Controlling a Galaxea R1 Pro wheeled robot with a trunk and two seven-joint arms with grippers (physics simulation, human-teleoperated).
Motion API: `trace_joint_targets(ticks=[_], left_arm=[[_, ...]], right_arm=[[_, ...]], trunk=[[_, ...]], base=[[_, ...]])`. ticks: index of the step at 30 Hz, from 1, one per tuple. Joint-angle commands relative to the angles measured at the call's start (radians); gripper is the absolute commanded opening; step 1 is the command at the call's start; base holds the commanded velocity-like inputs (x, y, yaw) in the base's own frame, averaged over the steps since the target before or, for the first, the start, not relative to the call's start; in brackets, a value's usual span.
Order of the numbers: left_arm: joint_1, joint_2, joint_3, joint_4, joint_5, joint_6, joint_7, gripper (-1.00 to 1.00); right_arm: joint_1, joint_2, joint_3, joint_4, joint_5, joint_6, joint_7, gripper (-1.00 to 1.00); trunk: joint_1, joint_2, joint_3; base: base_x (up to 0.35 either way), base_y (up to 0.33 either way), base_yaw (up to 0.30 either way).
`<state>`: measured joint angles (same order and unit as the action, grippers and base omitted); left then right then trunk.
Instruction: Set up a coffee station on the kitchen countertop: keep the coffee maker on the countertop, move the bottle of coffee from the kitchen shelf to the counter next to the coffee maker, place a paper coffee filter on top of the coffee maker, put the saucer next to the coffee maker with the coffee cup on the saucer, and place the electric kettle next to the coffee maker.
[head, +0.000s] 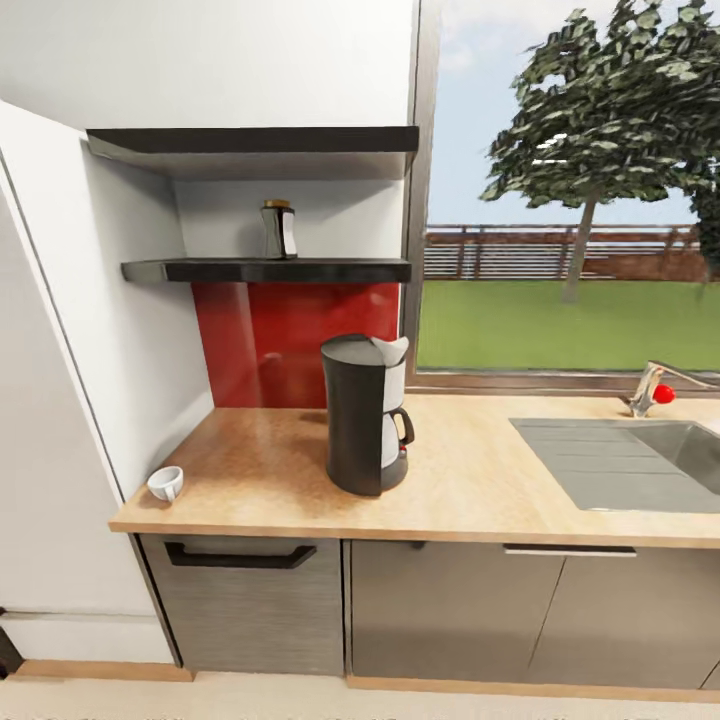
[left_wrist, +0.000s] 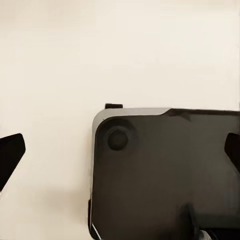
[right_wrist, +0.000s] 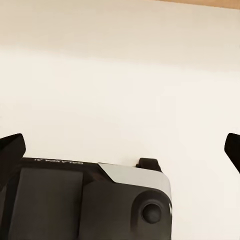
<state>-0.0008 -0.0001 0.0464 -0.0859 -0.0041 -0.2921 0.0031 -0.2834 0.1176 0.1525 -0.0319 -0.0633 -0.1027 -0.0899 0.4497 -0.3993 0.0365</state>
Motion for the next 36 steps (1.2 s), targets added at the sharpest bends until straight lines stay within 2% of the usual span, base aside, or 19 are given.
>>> trace_joint_targets(ticks=[1, 4, 7, 9, 11, 12, 13, 15, 16, 20, 21, 24, 27, 29, 31, 33, 36], left_arm=[[-0.001, 0.002, 0.002, 0.0, -0.003, -0.071, 0.0, 1.0], [-0.005, 0.006, 0.0, 0.0, -0.006, -0.2, 0.002, 1.0], [-0.011, 0.005, -0.005, -0.037, -0.017, -0.268, 0.004, 1.0], [-0.019, 0.004, -0.01, -0.121, -0.032, -0.279, 0.006, 1.0], [-0.024, 0.003, -0.013, -0.245, -0.04, -0.283, 0.009, 1.0], [-0.024, 0.002, -0.013, -0.275, -0.04, -0.284, 0.01, 1.0], [-0.027, 0.001, -0.012, -0.379, -0.04, -0.288, 0.012, 1.0], [-0.028, -0.004, -0.011, -0.455, -0.039, -0.291, 0.013, 1.0], [-0.029, -0.005, -0.011, -0.482, -0.038, -0.291, 0.013, 1.0], [-0.03, -0.016, -0.012, -0.679, -0.032, -0.292, 0.011, 1.0], [-0.03, -0.025, -0.013, -0.73, -0.031, -0.292, 0.009, 1.0], [-0.034, -0.079, -0.017, -0.95, -0.032, -0.287, 0.004, 1.0], [-0.037, -0.088, -0.033, -1.044, -0.031, -0.279, 0.008, 1.0], [-0.058, -0.092, -0.069, -1.146, -0.03, -0.27, 0.014, 1.0], [-0.073, -0.094, -0.081, -1.194, -0.03, -0.261, 0.016, 1.0], [-0.101, -0.097, -0.087, -1.266, -0.03, -0.198, 0.017, 1.0], [-0.145, -0.11, -0.089, -1.327, -0.03, -0.098, 0.019, 1.0]], right_arm=[[0.0, 0.0, 0.008, 0.001, -0.006, -0.003, -0.004, 1.0], [0.0, 0.0, 0.008, 0.001, -0.006, -0.003, -0.004, 1.0], [0.0, -0.001, 0.009, 0.002, -0.006, -0.003, -0.005, 1.0], [0.0, -0.001, 0.009, 0.002, -0.006, -0.003, -0.005, 1.0], [0.0, -0.001, 0.009, 0.002, -0.006, -0.003, -0.005, 1.0], [0.0, -0.001, 0.009, 0.001, -0.006, -0.003, -0.005, 1.0], [0.0, -0.001, 0.009, 0.001, -0.006, -0.004, -0.005, 1.0], [0.0, -0.001, 0.009, 0.001, -0.006, -0.004, -0.005, 1.0], [0.0, -0.001, 0.009, 0.001, -0.006, -0.004, -0.005, 1.0], [0.0, -0.001, 0.009, 0.001, -0.006, -0.006, -0.005, 1.0], [0.0, -0.001, 0.009, 0.001, -0.006, -0.006, -0.005, 1.0], [0.0, -0.001, 0.007, 0.001, -0.006, -0.007, -0.005, 1.0], [0.0, -0.001, 0.008, 0.001, -0.006, -0.007, -0.005, 1.0], [0.0, -0.002, 0.008, 0.001, -0.006, -0.008, -0.005, 1.0], [0.0, -0.002, 0.009, 0.002, -0.005, -0.008, -0.005, 1.0], [0.0, -0.003, 0.01, 0.002, -0.003, -0.009, -0.004, 1.0], [0.0, -0.003, 0.01, 0.002, -0.003, -0.009, -0.004, 1.0]], trunk=[[0.0, -0.001, -0.002], [0.0, -0.001, -0.007], [0.0, -0.001, -0.012], [0.0, -0.001, -0.015], [0.0, -0.001, -0.018], [0.0, -0.001, -0.02], [0.0, -0.001, -0.021], [0.0, -0.001, -0.024], [0.0, -0.001, -0.026], [0.0, -0.001, -0.033], [0.0, -0.001, -0.034], [0.0, -0.001, -0.039], [0.0, -0.001, -0.044], [0.0, -0.001, -0.047], [0.0, -0.001, -0.048], [0.0, -0.001, -0.048], [0.0, -0.001, -0.048]], base=[[-0.001, 0.007, 0.0], [-0.001, 0.004, 0.0], [0.0, 0.0, 0.0], [0.0, 0.0, 0.0], [0.0, 0.0, 0.0], [0.0, 0.0, 0.0], [0.0, 0.0, 0.0], [0.0, 0.0, 0.0], [0.0, 0.0, 0.0], [0.0, 0.0, 0.0], [0.0, 0.0, 0.0], [0.0, 0.0, 0.0], [0.0, 0.0, 0.0], [0.0, 0.0, 0.016], [0.0, 0.0, 0.014], [0.0, 0.0, 0.004], [0.0, 0.0, 0.001]])
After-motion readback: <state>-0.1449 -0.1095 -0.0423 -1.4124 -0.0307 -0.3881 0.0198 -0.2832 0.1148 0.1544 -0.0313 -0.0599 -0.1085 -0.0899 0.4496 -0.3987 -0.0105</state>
